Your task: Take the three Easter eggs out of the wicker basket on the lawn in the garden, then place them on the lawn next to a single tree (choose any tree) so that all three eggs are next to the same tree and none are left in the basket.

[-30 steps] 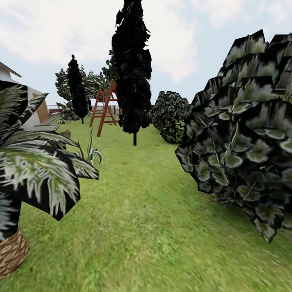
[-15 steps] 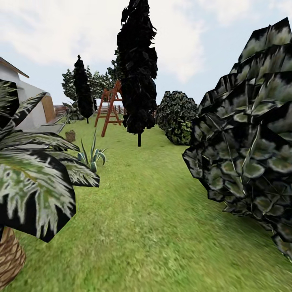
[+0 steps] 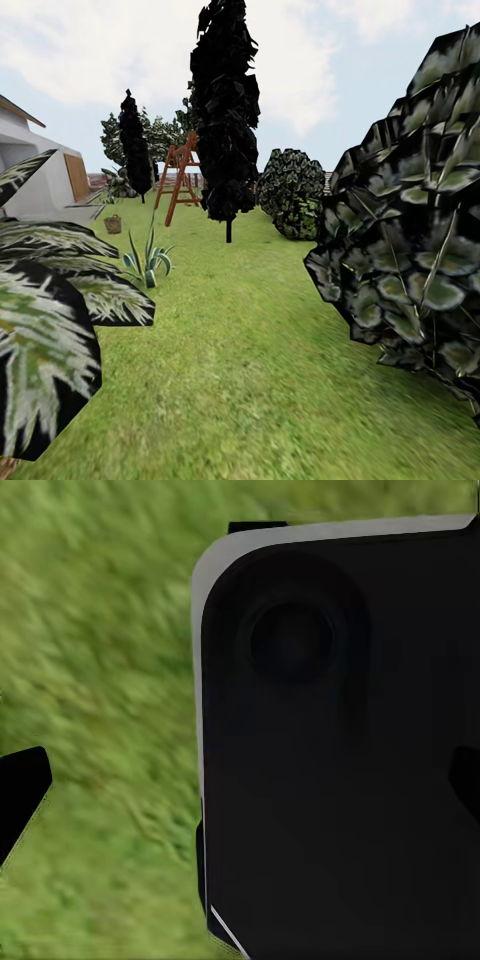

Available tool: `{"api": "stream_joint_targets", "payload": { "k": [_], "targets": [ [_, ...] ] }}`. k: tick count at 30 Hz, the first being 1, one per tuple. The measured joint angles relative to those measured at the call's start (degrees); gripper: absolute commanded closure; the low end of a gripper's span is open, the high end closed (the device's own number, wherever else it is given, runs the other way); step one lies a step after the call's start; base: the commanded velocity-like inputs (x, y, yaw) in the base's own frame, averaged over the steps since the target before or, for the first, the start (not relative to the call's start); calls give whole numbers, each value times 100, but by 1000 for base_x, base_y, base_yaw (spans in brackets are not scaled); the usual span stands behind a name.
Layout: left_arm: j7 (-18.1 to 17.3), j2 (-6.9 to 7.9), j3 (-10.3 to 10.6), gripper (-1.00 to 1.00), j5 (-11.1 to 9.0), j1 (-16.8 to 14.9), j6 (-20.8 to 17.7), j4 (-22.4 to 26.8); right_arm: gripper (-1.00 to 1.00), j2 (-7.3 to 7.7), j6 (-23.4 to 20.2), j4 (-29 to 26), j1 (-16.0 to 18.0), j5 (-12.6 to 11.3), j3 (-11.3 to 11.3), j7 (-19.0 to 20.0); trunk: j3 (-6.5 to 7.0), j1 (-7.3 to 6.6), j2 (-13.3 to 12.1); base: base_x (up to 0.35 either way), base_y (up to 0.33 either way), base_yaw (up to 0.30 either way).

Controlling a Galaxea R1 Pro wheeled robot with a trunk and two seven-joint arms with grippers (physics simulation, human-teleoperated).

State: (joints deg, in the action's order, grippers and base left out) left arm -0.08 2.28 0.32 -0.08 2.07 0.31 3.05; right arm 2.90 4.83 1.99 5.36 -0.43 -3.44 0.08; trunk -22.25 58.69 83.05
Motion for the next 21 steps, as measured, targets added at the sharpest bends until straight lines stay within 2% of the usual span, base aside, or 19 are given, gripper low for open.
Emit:
{"api": "stream_joint_targets", "payload": {
  "k": [7, 21],
  "targets": [
    [0, 0, 0, -100, 0, 0, 1, 0, -100, 0, -3, 0, 0, -4, 5, 0, 0, 0, 0, 342, 0, 67],
    [0, 0, 0, -100, 0, 0, 1, 0, -100, 0, -8, 0, 0, 14, 0, 0, 0, 0, 0, 342, 0, 3]
  ]
}}
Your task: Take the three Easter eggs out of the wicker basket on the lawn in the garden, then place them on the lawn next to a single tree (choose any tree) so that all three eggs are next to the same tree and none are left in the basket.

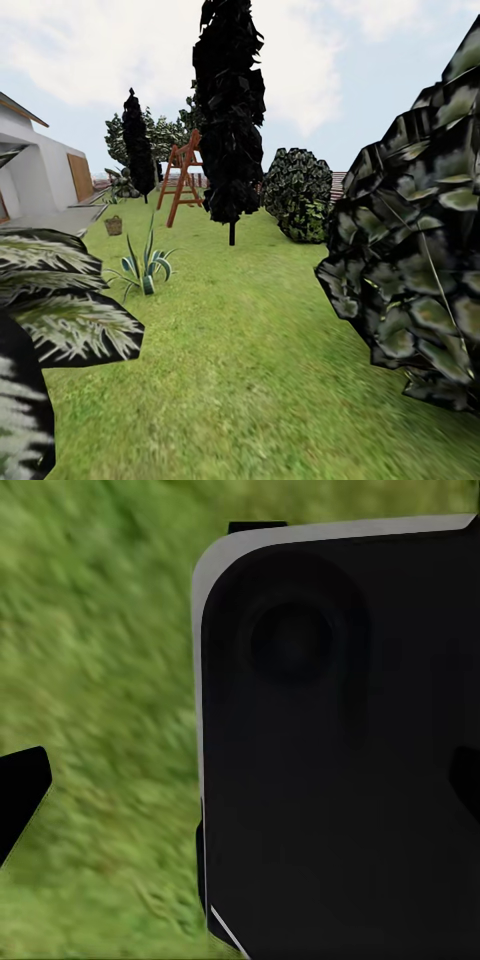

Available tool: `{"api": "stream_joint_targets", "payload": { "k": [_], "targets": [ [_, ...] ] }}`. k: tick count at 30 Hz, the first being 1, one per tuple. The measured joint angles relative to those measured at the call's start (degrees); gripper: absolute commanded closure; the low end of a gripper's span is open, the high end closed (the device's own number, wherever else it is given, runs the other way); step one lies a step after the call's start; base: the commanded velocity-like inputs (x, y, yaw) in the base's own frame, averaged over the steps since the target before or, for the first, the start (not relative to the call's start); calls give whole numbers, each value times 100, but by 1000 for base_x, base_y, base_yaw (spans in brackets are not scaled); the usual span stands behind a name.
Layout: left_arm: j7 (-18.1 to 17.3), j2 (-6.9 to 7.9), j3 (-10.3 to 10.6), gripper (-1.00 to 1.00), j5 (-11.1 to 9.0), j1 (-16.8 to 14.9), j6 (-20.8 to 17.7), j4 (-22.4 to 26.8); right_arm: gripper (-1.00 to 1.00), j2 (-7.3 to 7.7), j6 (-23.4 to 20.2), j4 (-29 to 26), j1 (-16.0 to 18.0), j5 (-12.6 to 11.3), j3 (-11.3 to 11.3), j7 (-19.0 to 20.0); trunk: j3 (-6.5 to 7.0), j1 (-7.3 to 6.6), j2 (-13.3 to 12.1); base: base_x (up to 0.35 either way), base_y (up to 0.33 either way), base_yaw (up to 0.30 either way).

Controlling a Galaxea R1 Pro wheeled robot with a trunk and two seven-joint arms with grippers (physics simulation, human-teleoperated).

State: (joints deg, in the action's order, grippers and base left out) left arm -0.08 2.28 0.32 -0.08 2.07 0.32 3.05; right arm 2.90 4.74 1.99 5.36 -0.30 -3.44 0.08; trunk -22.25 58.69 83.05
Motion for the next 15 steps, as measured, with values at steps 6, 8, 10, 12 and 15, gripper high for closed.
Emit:
{"api": "stream_joint_targets", "payload": {
  "k": [6, 8, 10, 12, 15],
  "targets": [
    [0, 0, 0, -100, 0, 0, 0, 0, -100, -2, 0, 0, 0, -2, 0, 0, 0, 0, 0, 342, 0, 0],
    [0, 0, 0, -100, 0, 0, 0, 0, -100, -2, 0, 0, 0, -5, 4, 0, 0, 0, 0, 342, 0, 0],
    [0, 0, 0, -100, 0, 0, 0, 0, -100, -2, 0, 0, 0, -8, 3, 0, 0, 0, 0, 342, 0, 0],
    [0, 0, 0, -100, 0, 0, 0, 0, -100, -2, 0, 0, 0, -6, 1, 0, 0, 0, 0, 342, 0, 0],
    [0, 0, 0, -100, 0, 0, 0, 0, -100, 0, 0, 0, 0, 4, 0, 0, 0, 0, 0, 342, 0, 0]
  ]
}}
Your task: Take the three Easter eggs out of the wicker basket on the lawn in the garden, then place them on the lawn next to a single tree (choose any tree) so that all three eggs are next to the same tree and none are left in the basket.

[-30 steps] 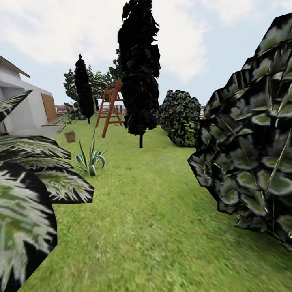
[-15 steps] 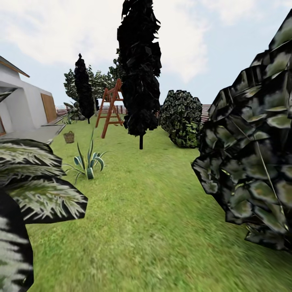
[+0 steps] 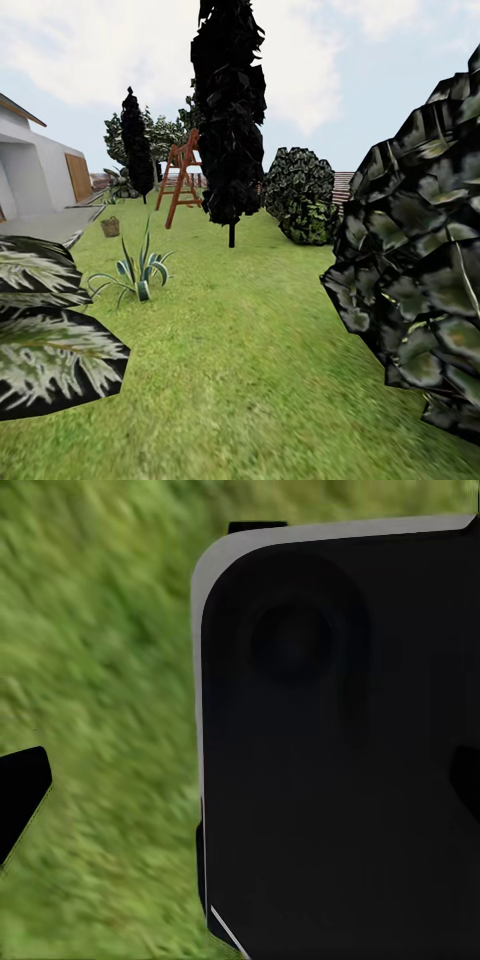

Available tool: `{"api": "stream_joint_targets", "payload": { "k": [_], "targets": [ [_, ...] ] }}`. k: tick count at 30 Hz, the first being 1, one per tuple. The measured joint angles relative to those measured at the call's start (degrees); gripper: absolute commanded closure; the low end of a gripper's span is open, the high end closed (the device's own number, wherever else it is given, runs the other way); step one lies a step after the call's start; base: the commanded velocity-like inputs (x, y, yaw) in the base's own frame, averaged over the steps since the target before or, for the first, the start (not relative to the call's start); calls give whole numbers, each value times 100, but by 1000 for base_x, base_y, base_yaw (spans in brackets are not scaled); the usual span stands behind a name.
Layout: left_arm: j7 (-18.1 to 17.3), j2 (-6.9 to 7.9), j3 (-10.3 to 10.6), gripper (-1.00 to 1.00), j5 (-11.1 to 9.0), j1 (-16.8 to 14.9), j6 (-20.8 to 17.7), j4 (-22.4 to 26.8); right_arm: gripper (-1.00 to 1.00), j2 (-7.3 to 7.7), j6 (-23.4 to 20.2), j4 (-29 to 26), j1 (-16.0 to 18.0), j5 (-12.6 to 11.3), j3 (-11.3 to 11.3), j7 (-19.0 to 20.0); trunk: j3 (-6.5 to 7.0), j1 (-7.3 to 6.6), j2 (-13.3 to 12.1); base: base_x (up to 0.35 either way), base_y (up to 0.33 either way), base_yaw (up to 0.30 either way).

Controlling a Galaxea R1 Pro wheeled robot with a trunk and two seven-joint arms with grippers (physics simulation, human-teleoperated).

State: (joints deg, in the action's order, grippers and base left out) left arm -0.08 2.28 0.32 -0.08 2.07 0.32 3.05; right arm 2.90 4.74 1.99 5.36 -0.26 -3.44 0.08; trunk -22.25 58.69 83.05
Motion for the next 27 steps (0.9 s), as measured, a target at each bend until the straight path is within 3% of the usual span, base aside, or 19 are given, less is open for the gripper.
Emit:
{"api": "stream_joint_targets", "payload": {
  "k": [27],
  "targets": [
    [0, 0, 0, -100, 0, 0, 1, -2, -100, 0, 9, 0, 0, 1, 0, 0, 0, 0, 0, 342, 0, 44]
  ]
}}
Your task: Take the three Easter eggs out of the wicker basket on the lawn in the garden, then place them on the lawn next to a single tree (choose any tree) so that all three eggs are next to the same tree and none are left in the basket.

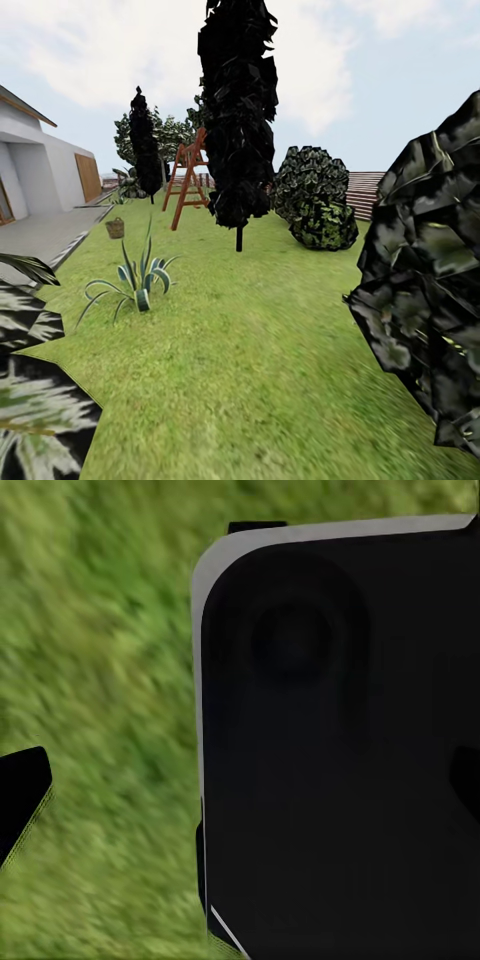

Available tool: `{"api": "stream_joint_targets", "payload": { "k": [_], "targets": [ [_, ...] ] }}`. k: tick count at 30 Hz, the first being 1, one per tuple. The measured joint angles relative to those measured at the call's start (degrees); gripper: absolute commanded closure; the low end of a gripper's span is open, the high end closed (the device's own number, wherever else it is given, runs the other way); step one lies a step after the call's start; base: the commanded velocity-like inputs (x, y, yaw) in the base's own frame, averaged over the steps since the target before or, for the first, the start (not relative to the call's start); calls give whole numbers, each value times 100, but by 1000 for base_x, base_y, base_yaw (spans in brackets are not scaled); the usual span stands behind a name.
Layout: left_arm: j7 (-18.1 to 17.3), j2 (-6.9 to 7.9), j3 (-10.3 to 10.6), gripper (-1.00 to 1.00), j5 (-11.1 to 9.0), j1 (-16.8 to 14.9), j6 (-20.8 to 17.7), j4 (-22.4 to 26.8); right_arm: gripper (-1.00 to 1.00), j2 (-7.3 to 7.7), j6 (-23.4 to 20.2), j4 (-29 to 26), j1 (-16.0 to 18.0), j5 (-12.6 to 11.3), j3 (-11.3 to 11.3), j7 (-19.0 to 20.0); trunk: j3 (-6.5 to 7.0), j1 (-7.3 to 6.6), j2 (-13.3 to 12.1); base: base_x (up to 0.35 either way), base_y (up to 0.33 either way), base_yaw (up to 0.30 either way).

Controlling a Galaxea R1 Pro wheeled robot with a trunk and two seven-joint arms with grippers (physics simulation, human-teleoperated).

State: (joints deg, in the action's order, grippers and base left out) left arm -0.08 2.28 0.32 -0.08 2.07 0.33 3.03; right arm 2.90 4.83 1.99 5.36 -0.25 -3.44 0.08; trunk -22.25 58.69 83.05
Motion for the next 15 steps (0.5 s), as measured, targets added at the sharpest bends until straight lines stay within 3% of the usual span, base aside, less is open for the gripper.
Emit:
{"api": "stream_joint_targets", "payload": {
  "k": [15],
  "targets": [
    [0, 0, 0, -100, 0, 0, 2, 2, -100, 0, -1, 0, 0, -27, 8, 0, 0, 0, 0, 342, 0, 14]
  ]
}}
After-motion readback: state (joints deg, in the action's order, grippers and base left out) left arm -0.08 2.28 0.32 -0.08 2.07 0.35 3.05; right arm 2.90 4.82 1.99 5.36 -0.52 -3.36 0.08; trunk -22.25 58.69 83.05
